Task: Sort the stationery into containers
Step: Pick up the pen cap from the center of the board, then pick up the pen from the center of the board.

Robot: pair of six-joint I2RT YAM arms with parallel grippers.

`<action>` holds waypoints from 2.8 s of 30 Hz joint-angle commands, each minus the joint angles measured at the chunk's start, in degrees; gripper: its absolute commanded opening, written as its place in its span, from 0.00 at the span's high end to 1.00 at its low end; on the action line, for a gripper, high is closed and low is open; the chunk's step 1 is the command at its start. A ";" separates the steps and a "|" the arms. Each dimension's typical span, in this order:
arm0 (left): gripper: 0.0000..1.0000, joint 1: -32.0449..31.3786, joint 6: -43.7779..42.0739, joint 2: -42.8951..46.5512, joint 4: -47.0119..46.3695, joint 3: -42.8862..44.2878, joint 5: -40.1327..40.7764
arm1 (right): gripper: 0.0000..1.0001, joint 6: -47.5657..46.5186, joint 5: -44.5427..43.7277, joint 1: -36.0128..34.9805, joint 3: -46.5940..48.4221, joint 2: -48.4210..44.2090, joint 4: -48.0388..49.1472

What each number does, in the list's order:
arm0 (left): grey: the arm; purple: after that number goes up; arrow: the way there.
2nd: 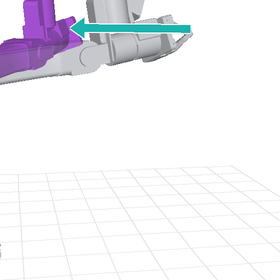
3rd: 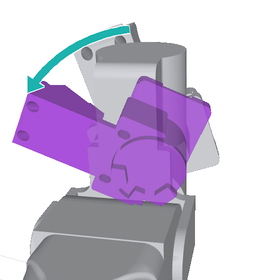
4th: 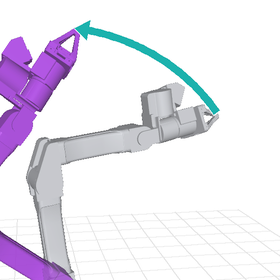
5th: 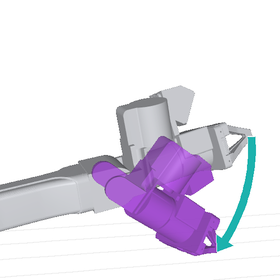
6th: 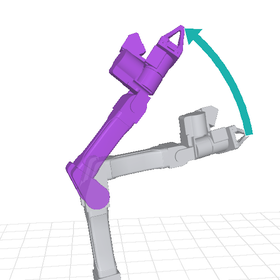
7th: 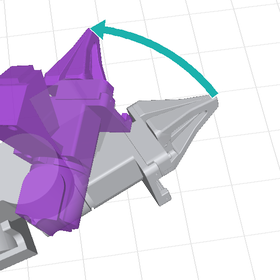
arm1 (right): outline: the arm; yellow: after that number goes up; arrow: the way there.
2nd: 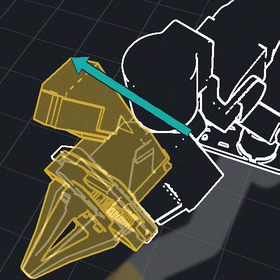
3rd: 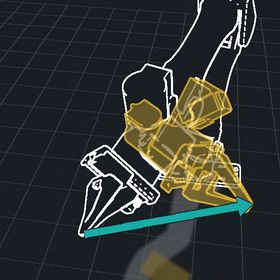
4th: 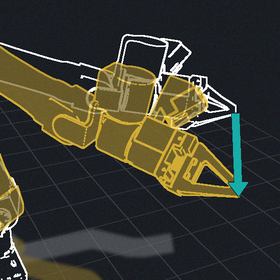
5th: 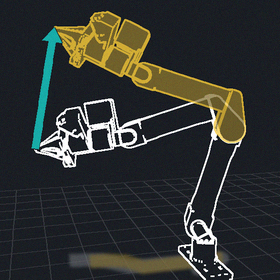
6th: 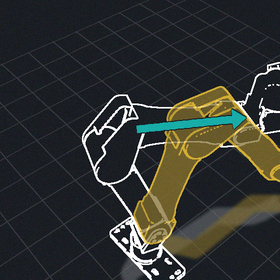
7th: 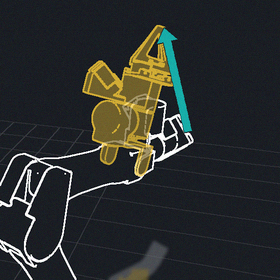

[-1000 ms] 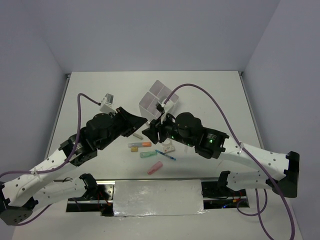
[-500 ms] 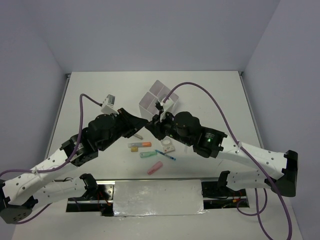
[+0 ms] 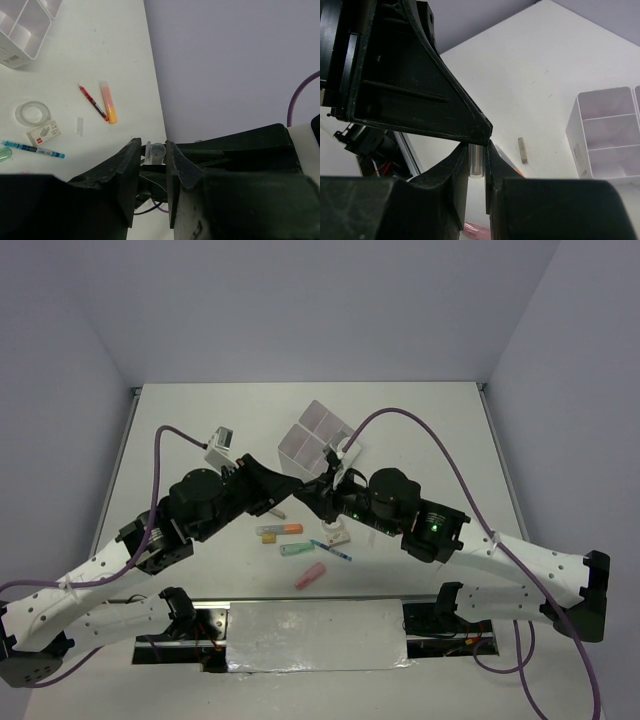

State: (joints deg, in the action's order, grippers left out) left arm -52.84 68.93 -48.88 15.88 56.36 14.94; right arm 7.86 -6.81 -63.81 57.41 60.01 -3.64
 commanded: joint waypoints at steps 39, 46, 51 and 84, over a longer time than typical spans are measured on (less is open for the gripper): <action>1.00 0.45 -17.58 3.00 12.23 4.99 22.31 | 0.00 1.98 11.30 12.12 -11.70 -14.48 -5.13; 1.00 13.44 -24.27 4.06 21.11 3.06 17.15 | 0.06 -2.05 -0.12 17.49 -6.70 2.28 -20.26; 1.00 24.18 -30.42 3.00 21.13 -0.89 7.32 | 0.15 -6.36 9.68 16.00 -10.30 6.77 -16.49; 1.00 24.54 -36.50 5.90 15.32 -9.07 1.06 | 0.41 1.72 4.97 8.09 -12.14 22.25 -17.80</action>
State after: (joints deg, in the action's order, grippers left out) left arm -28.62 33.28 -43.31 33.30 45.76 16.73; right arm 7.84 -0.67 -55.02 45.30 82.21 -20.75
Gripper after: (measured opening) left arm 0.291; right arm 0.599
